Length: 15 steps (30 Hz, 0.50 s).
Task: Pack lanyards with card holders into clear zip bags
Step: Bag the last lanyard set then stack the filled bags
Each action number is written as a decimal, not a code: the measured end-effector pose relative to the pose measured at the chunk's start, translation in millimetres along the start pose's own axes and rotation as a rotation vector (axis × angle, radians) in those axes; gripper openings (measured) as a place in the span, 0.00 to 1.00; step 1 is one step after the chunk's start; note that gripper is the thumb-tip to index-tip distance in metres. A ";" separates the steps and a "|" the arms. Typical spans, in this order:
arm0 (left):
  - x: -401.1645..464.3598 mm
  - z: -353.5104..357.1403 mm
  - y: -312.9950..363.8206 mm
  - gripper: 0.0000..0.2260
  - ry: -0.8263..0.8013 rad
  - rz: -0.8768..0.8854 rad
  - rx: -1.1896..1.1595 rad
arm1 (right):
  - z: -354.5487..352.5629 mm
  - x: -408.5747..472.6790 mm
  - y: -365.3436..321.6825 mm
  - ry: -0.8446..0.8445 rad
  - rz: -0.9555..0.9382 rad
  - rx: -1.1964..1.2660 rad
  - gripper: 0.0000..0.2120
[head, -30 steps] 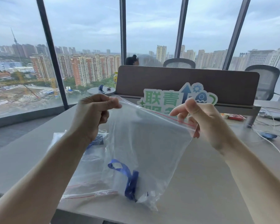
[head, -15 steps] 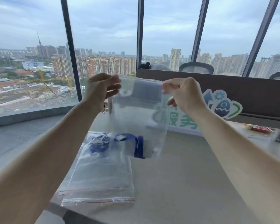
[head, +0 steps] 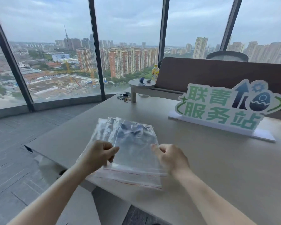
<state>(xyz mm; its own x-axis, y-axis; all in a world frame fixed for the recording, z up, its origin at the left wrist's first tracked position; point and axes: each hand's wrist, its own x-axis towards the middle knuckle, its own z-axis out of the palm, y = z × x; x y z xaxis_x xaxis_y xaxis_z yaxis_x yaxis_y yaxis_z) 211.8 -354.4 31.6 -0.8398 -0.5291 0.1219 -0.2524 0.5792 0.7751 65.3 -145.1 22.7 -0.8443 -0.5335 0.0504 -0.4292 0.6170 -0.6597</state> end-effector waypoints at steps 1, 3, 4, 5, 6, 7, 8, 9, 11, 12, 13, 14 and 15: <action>-2.3 1.4 -6.6 0.16 0.028 -0.033 0.139 | 6.0 1.6 4.1 0.018 0.042 -0.050 0.24; -1.8 0.5 -12.6 0.15 0.181 -0.111 0.371 | 14.6 10.2 8.3 -0.011 0.150 -0.089 0.27; 0.7 -1.5 -14.7 0.18 0.239 -0.169 0.440 | 17.9 16.3 9.9 -0.040 0.205 -0.064 0.30; 6.3 -3.2 -19.2 0.25 0.250 -0.237 0.489 | 21.1 22.2 10.4 -0.068 0.252 -0.012 0.29; 13.6 -5.3 -25.9 0.34 0.213 -0.321 0.513 | 23.9 27.4 10.3 -0.088 0.286 0.051 0.26; 19.5 -7.5 -31.1 0.43 0.162 -0.399 0.510 | 25.7 31.8 8.5 -0.105 0.314 0.113 0.23; 25.5 -9.7 -36.1 0.50 0.115 -0.465 0.462 | 28.3 36.4 7.8 -0.123 0.334 0.164 0.20; 31.6 -11.6 -41.5 0.55 0.087 -0.512 0.377 | 30.5 39.6 5.5 -0.135 0.353 0.198 0.17; 39.2 -14.9 -42.4 0.57 0.070 -0.546 0.151 | 36.0 45.1 -1.1 -0.159 0.357 0.232 0.09; 42.2 -16.8 -39.8 0.55 0.067 -0.541 0.044 | 39.8 47.2 -4.7 -0.172 0.334 0.242 0.07; 44.2 -17.6 -35.0 0.52 0.066 -0.535 -0.047 | 43.1 48.7 -10.1 -0.174 0.310 0.244 0.07; 44.6 -17.6 -30.4 0.48 0.059 -0.543 -0.124 | 47.6 51.7 -13.8 -0.165 0.280 0.251 0.06; 44.5 -16.7 -27.9 0.43 0.039 -0.558 -0.190 | 51.4 53.1 -17.9 -0.163 0.266 0.268 0.05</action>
<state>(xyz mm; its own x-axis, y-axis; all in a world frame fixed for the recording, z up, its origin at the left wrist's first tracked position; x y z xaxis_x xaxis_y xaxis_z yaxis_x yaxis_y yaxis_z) 189.5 -404.4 25.8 -0.5858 -0.7461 -0.3164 -0.5575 0.0877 0.8255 44.6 -214.2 -1.3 -0.8432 -0.4738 -0.2538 -0.0858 0.5848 -0.8066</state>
